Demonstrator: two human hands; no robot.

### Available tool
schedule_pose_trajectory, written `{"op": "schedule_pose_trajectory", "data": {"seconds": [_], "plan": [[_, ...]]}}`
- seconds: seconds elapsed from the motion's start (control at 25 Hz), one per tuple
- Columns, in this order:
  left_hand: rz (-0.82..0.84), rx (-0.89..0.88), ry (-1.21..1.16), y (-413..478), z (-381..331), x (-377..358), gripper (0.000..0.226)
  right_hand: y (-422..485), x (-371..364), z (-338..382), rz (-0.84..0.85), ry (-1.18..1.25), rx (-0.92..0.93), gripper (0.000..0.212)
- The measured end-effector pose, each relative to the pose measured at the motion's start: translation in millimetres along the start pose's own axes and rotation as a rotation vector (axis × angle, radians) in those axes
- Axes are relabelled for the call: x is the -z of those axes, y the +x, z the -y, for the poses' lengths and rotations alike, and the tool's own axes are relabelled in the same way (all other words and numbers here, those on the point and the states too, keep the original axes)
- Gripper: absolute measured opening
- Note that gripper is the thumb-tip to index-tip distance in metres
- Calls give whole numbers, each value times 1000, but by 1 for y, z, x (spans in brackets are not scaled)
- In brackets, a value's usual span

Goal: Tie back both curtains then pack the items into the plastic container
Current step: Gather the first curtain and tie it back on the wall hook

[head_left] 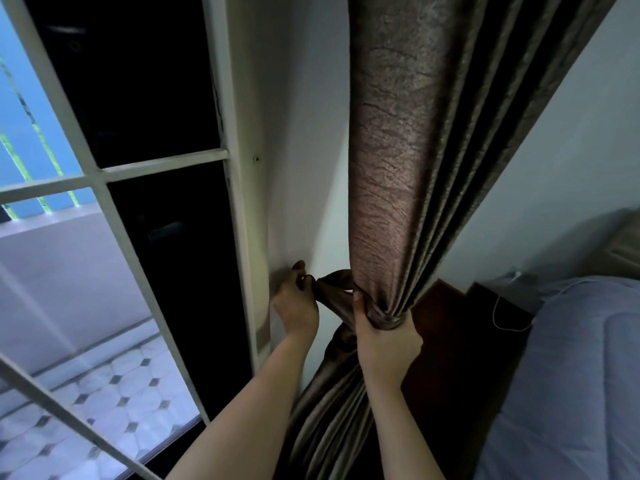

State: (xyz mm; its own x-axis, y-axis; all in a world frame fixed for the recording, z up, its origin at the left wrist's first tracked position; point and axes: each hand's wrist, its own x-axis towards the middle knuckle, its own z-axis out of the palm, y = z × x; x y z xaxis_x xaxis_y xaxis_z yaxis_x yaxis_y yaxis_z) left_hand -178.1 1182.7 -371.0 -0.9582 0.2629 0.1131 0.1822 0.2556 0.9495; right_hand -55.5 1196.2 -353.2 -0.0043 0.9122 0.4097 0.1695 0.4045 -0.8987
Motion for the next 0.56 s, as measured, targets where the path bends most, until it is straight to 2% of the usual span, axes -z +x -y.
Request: {"op": "schedule_pose_trajectory", "data": {"seconds": [0.08, 0.36, 0.56], "plan": [[47, -91, 87, 2, 6, 1, 21, 0, 1, 1, -3, 6, -1, 39], [125, -245, 389, 3, 23, 3, 22, -2, -1, 4, 47, 34, 29, 33], [198, -243, 364, 0, 43, 0, 28, -4, -2, 3, 89, 22, 10, 34]]}}
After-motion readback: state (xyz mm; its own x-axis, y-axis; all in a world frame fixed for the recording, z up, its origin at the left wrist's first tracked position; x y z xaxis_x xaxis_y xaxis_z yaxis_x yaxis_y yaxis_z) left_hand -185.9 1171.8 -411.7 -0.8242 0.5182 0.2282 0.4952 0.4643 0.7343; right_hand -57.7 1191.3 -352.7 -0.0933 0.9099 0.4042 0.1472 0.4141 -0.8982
